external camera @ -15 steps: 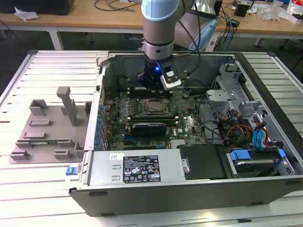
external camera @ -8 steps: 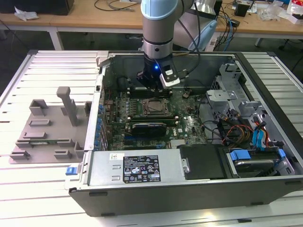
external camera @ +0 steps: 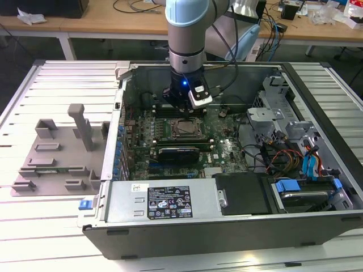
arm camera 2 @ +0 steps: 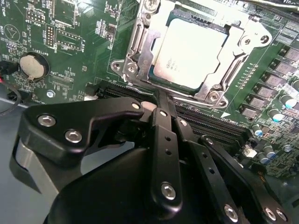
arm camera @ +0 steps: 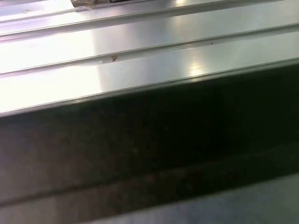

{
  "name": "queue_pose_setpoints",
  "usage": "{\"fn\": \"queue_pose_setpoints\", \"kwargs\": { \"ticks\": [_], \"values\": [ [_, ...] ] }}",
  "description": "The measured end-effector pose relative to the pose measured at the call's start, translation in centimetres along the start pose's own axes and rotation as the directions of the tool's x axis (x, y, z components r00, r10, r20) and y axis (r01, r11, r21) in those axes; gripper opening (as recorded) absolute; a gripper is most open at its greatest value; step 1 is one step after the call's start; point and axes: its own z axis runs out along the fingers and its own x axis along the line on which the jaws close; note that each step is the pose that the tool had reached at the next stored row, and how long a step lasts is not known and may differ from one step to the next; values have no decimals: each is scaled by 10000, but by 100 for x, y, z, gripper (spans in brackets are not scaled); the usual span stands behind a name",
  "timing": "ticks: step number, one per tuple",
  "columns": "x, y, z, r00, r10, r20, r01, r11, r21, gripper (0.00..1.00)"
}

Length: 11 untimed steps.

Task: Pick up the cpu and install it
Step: 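Install the first cpu locking lever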

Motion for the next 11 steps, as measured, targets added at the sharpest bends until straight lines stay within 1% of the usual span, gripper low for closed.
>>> {"fn": "queue_pose_setpoints", "kwargs": {
  "ticks": [4, 5, 6, 9, 11],
  "values": [
    [-2, -7, 4, 10000, 38, 12, -38, 10000, 11, 11],
    [-3, -12, 2, 10000, 41, 18, -41, 10000, 33, 11],
    [-3, -12, 5, 10000, 48, 21, -48, 10000, 17, 11],
    [-4, -16, 2, 10000, 61, 16, -61, 10000, 32, 11],
    [-4, -16, 1, 10000, 63, 10, -63, 10000, 7, 11]
  ]
}}
